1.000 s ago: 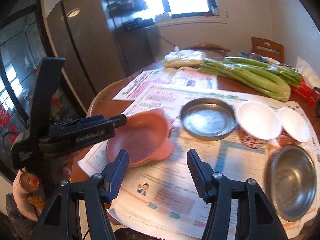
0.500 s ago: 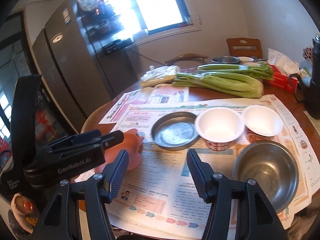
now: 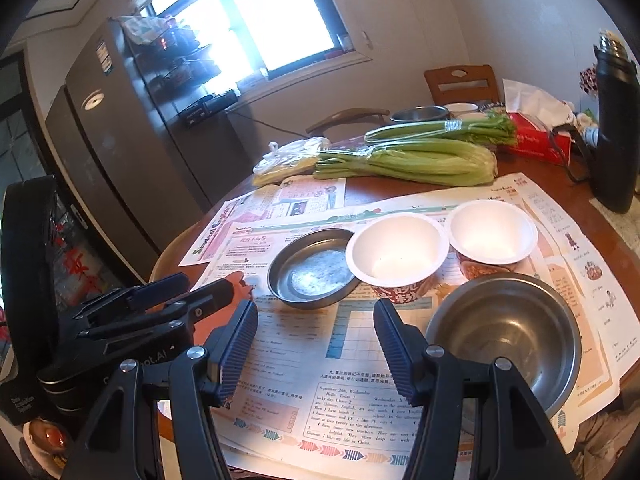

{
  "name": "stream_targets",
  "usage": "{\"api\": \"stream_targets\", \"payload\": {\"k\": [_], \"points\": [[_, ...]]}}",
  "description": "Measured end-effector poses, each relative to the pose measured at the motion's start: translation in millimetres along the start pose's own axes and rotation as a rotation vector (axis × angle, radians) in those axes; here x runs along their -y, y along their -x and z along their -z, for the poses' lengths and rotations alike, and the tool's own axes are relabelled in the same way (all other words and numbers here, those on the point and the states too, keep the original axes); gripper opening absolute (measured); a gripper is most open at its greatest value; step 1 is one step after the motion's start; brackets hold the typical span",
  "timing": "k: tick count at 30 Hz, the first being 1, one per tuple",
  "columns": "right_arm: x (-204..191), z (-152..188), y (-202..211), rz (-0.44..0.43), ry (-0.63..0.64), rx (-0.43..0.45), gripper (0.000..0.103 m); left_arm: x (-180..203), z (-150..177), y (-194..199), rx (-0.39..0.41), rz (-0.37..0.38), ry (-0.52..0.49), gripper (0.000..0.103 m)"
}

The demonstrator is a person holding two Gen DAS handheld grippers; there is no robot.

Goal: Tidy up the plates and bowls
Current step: 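Move the left tool toward the shallow steel pan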

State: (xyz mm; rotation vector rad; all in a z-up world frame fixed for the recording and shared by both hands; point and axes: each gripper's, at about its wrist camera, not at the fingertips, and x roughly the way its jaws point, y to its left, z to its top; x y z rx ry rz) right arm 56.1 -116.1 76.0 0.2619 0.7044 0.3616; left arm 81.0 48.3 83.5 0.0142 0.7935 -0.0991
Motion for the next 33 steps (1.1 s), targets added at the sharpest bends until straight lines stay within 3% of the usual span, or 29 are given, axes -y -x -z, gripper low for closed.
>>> {"api": "stream_targets", "payload": {"k": [15,19,24,29,33], "points": [[11.7,4.4,-24.1,-0.002,-0.055,-0.032,0.06,-26.7,-27.5,-40.9,-0.083,0.044,0.005,0.058],[5.1,8.3,-47.0,-0.008,-0.06,-0.079,0.06,-34.2,-39.5,-65.3,-0.133,0.055,-0.005,0.058],[-3.7,9.7,-86.8,-0.05,-0.088,-0.179,0.06,-38.4,-58.8,-96.7,-0.223,0.134,-0.031,0.058],[-4.3,7.6,-115.9,-0.03,-0.128,-0.212,0.06,-38.0,-74.8,-129.3,-0.27,0.082,-0.072,0.058],[-0.5,4.2,-130.2,-0.018,-0.154,-0.226,0.06,-45.4,-74.1,-152.1,-0.319,0.082,-0.042,0.058]]}}
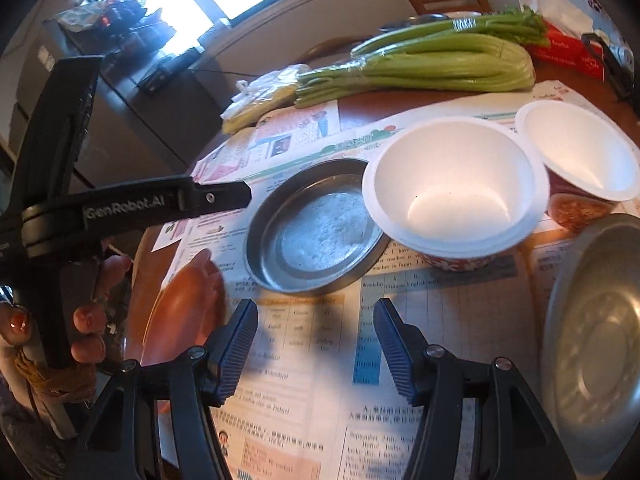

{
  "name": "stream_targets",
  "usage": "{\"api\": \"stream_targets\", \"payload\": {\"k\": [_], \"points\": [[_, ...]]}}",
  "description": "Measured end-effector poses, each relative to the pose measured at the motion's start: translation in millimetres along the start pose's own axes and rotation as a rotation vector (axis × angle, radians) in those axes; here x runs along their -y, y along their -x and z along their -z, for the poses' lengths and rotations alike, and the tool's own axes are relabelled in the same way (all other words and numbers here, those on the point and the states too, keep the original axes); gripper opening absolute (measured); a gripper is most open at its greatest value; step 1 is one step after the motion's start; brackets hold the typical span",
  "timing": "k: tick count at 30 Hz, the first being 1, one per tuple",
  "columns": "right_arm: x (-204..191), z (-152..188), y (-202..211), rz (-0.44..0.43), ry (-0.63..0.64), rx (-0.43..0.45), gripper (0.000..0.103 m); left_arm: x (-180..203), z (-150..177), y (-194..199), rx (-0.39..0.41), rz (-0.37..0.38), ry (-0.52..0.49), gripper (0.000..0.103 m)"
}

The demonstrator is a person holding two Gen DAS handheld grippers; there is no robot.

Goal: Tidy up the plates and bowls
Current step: 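Move the left tool toward the shallow steel pan, then close the left tool on the rim of the shallow steel pan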

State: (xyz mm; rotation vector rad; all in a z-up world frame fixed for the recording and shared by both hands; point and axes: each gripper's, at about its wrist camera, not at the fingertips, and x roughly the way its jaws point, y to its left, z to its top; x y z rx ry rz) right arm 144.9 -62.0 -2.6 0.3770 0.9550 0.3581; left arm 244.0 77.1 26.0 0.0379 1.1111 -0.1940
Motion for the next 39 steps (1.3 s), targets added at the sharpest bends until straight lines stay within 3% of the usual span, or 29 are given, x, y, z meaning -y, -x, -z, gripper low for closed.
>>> {"api": "stream_targets", "payload": {"k": [9,14,21,32,39], "points": [[1.2,-13.3,-16.9,0.017,-0.013,-0.003,0.06,-5.1,-10.8,-25.3,-0.012,0.001,0.017,0.058],[4.8,-18.9,-31.2,0.017,-0.036,-0.022,0.06,-8.2,-14.6,-46.1,-0.061,0.015,0.043,0.057],[3.4,-24.8,-41.9,0.03,-0.019,-0.008,0.059,-9.8,-15.2,-62.0,-0.08,0.033,0.039,0.051],[-4.8,-26.1,-45.3,0.065,0.047,0.02,0.056,-1.5,-7.9,-56.9,-0.06,0.008,0.012,0.048],[-7.6,-24.6,-36.1,0.03,0.053,0.014,0.057,-4.8,-2.4,-33.1,-0.015,0.006,0.021,0.048]]}}
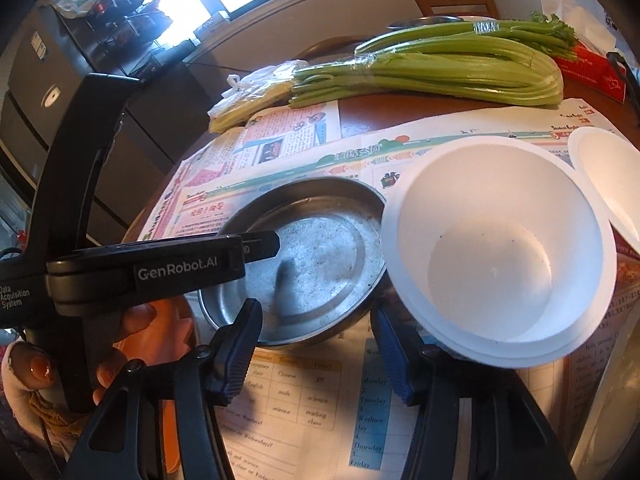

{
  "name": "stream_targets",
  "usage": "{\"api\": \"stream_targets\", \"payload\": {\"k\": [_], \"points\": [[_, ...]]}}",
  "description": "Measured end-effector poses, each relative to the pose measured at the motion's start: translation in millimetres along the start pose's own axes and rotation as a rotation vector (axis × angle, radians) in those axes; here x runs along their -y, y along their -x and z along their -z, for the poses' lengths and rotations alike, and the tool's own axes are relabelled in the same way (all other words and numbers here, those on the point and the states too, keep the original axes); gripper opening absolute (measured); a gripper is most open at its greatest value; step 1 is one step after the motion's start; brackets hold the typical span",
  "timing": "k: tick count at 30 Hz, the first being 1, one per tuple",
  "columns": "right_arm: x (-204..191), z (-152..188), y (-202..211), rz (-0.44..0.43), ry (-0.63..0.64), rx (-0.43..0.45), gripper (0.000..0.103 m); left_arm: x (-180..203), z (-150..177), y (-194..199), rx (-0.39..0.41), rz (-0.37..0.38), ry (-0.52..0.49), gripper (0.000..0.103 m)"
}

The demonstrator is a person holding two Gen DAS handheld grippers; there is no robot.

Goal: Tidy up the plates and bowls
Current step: 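Close the left tool on the rim of the shallow steel pan, then lift the steel pan with the left tool toward the orange plate stack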

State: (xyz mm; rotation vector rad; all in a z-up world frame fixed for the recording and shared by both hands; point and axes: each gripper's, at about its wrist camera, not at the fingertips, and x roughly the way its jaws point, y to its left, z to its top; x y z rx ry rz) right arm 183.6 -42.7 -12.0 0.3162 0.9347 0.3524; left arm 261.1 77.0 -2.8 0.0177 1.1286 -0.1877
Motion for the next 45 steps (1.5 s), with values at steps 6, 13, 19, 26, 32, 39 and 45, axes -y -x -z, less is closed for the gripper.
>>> {"api": "stream_targets", "payload": {"k": [6,13,19,26,32,39,45], "points": [[-8.2,0.1,15.4,-0.017,0.026,0.038,0.057,-4.3,3.9,15.8,0.025,0.008,0.022,0.048],[-15.8,-1.0,37.9,-0.032,0.046,0.096,0.057,2.0,2.8,39.6,0.076,-0.008,0.014,0.048],[-16.3,-0.6,48.0,-0.036,0.043,0.101,0.057,9.0,6.8,63.5,0.117,-0.001,0.0,0.048],[-22.6,2.3,64.7,-0.05,0.057,0.121,0.057,15.4,16.3,90.5,0.161,-0.023,-0.002,0.048],[-27.4,3.5,82.0,-0.061,0.075,0.144,0.057,16.4,24.5,107.7,0.182,-0.019,0.008,0.048],[-36.5,4.0,99.1,-0.067,0.099,0.164,0.057,16.0,33.3,129.8,0.224,-0.013,0.016,0.048],[-51.5,7.8,115.4,-0.078,0.133,0.19,0.057,6.9,44.3,149.5,0.245,-0.002,0.029,0.048]]}}
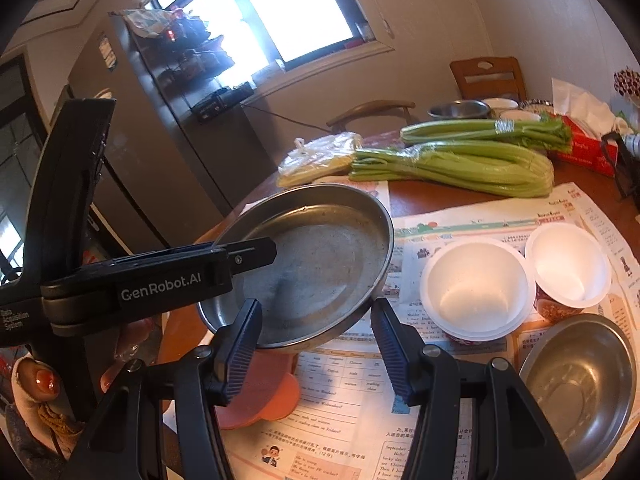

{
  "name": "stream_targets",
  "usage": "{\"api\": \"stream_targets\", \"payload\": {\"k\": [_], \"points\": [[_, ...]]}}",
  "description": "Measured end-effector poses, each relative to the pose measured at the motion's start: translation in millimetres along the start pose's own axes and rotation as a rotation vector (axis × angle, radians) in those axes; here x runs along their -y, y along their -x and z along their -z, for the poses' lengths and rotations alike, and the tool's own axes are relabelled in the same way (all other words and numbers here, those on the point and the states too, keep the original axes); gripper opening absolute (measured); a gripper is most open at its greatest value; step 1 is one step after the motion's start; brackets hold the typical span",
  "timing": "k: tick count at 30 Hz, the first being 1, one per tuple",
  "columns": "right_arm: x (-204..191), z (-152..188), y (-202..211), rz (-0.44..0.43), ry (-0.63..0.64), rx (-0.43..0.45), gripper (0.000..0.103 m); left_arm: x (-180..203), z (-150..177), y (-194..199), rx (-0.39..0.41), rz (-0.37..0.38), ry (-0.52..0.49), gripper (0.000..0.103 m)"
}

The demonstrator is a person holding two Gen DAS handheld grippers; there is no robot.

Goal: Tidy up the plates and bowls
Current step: 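Lift the steel pan with the left tool toward the orange plate stack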

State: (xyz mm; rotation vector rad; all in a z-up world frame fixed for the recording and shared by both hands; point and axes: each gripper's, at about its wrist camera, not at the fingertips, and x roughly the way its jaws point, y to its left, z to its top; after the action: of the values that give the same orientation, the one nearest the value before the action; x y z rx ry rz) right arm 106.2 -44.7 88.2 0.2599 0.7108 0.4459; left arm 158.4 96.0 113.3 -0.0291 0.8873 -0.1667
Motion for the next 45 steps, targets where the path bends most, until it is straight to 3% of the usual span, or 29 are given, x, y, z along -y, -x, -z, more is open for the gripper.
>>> {"api": "stream_targets", "payload": {"k": [23,45], "points": [[-75.6,20.0,6.8,-0.061,0.156,-0.034,0.057,-63.7,49.7,63.0,0.039,-0.027,0.087,0.048],[-95.8,52.5,-40.1,-0.061,0.22,-0.165,0.057,-106.8,85.9,13.8,-0.061,-0.034,0.158,0.049]]}}
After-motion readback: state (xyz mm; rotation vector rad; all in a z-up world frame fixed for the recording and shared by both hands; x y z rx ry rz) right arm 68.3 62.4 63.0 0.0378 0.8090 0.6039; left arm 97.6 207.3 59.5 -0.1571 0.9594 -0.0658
